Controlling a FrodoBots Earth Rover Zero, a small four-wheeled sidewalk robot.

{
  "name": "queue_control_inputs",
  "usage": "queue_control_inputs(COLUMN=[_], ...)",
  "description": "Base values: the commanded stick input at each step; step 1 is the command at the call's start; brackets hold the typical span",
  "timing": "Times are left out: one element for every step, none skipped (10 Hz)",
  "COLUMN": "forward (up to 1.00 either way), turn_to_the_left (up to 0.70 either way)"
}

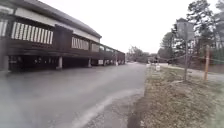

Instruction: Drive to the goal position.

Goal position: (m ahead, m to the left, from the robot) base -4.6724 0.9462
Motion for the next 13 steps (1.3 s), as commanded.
queue_control_inputs(forward=[0.00, 0.00, 0.00, 0.00, 0.00, 0.00, 0.00, 0.00, 0.00, 0.70, 0.70, 0.70, 0.70], turn_to_the_left=[0.00, 0.00, 0.00, 0.00, 0.00, 0.00, 0.00, 0.00, 0.00, 0.35, 0.35, 0.35, 0.35])
